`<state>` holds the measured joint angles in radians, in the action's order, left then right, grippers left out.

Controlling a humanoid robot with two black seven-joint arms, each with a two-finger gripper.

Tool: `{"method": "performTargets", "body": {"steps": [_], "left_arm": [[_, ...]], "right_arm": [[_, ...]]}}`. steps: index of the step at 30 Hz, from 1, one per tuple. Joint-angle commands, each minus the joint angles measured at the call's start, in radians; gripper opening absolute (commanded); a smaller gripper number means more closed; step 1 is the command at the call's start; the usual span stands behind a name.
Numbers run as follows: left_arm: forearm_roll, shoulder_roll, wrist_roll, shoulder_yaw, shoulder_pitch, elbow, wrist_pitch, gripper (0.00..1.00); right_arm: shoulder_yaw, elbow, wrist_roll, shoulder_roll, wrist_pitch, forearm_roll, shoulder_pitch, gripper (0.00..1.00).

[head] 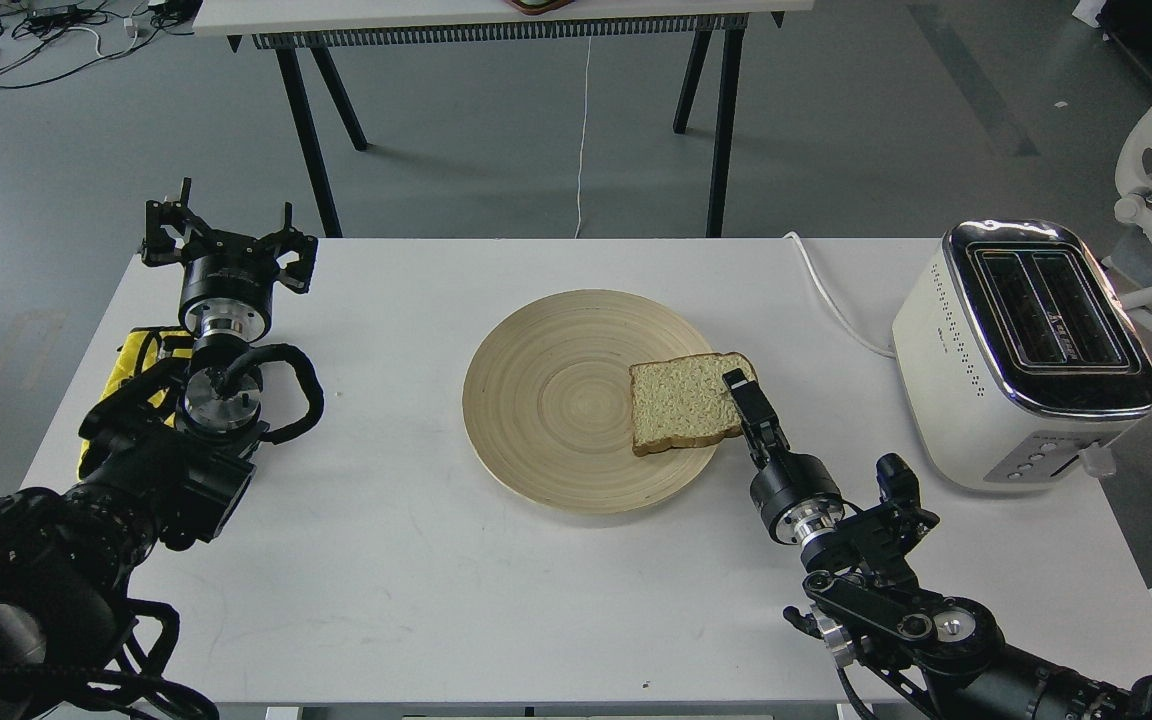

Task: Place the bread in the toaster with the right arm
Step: 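Lower the open right gripper onto the bread slice edge on the plate, then close the right gripper on the bread slice edge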

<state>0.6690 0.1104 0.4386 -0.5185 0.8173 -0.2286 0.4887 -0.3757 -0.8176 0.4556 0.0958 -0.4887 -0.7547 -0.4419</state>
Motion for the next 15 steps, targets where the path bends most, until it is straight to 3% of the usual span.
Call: {"method": "performTargets", "body": {"steps": [1,5,15], "left_arm": [[0.000,0.000,0.000,0.000,0.000,0.000,0.000,1.00],[0.000,0.000,0.000,0.000,0.000,0.000,0.000,1.00],[0.000,0.000,0.000,0.000,0.000,0.000,0.000,1.00]], "right_arm": [[0.005,0.000,0.002,-0.001,0.000,0.000,0.000,0.62],[0.005,0.002,0.002,-0.001,0.000,0.000,0.002,0.51],[0.005,0.000,0.003,0.001,0.000,0.000,0.002,0.36]]}}
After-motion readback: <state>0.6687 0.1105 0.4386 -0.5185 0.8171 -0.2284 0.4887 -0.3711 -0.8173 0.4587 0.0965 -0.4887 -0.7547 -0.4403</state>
